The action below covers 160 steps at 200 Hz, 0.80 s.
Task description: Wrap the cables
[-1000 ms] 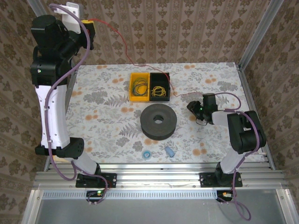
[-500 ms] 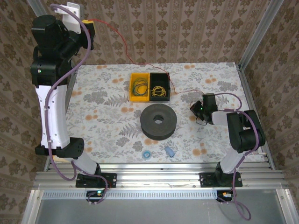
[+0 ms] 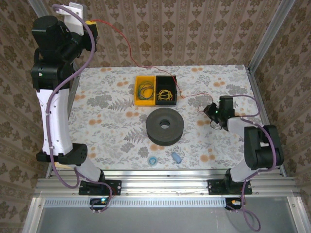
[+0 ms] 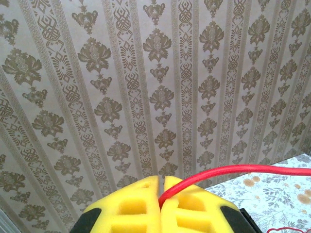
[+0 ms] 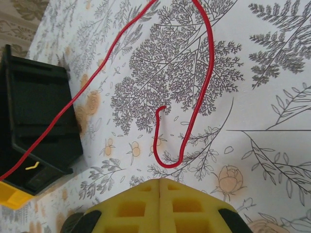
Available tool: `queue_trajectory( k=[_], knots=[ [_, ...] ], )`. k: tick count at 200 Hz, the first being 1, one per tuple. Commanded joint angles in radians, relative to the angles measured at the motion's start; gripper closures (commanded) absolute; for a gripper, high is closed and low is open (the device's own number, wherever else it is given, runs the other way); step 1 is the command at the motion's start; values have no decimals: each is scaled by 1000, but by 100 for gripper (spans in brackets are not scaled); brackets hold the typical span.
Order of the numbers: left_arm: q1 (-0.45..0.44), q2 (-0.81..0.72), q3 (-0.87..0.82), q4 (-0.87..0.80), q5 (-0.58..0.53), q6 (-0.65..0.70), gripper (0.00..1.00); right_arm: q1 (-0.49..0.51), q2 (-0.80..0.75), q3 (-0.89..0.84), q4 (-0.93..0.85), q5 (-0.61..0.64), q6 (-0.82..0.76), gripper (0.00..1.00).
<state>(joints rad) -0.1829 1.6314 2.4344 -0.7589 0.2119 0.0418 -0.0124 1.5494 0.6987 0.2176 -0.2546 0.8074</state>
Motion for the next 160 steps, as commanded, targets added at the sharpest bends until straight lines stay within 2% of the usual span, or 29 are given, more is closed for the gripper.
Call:
queue_trajectory(
  k=[1, 11, 17, 32, 51, 97, 160],
  knots=[
    [-3, -27, -1, 6, -6, 15, 100, -25, -10, -3, -62, -101, -40, 83],
    [-2, -29, -4, 9, -5, 15, 100, -26, 2, 3, -56, -126, -39, 64],
    [-2, -29, -6, 10, -4, 14, 100, -26, 14, 4, -48, -137, -31, 58],
    [-2, -32, -11, 13, -2, 11, 100, -26, 40, 1, -8, -151, -4, 50],
    [-2, -36, -20, 17, 0, 8, 100, -24, 76, 1, 33, -151, 24, 44],
    [-2, -36, -23, 23, 3, 4, 100, -10, 154, 37, 79, -129, 49, 42],
    [-4, -37, -23, 24, 13, -2, 100, 24, 258, 91, 147, -78, 87, 46]
  ],
)
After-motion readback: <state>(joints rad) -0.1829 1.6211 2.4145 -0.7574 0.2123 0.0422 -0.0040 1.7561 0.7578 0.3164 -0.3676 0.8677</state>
